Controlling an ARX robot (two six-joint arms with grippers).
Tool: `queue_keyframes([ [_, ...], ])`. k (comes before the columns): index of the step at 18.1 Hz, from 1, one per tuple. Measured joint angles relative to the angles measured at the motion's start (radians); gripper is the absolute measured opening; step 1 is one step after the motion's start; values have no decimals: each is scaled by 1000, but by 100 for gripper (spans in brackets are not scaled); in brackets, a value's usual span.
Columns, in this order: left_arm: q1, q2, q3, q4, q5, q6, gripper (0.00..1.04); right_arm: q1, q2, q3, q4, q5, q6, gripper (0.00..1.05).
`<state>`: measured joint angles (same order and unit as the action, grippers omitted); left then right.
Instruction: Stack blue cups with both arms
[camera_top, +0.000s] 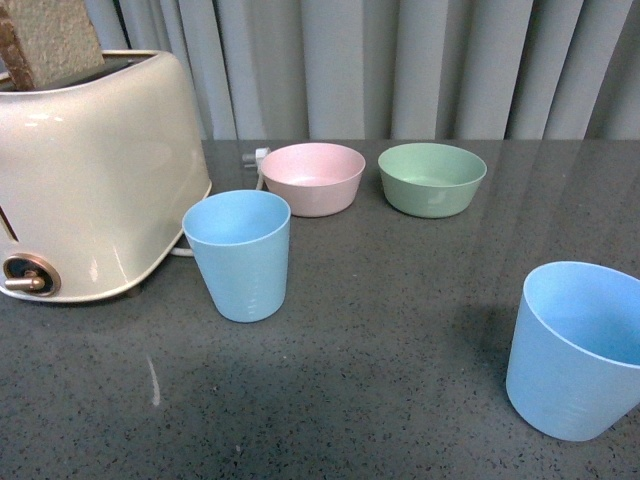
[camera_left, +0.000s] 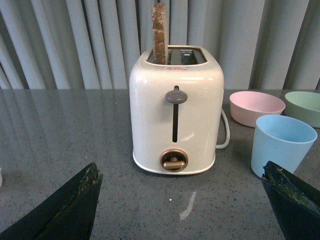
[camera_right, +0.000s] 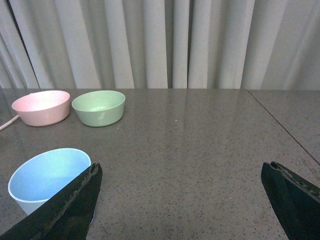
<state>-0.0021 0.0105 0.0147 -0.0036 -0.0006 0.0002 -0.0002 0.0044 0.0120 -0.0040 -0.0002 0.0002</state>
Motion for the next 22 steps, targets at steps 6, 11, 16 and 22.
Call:
queue_keyframes([
  [6,0,0,0,0,0,0,98,0,0,0,0,0,0,98],
  [11,0,0,0,0,0,0,98,0,0,0,0,0,0,98],
  [16,0,0,0,0,0,0,98,0,0,0,0,0,0,98],
  [22,-29,104,63,-162,79,-48,98,0,0,0,0,0,0,98],
])
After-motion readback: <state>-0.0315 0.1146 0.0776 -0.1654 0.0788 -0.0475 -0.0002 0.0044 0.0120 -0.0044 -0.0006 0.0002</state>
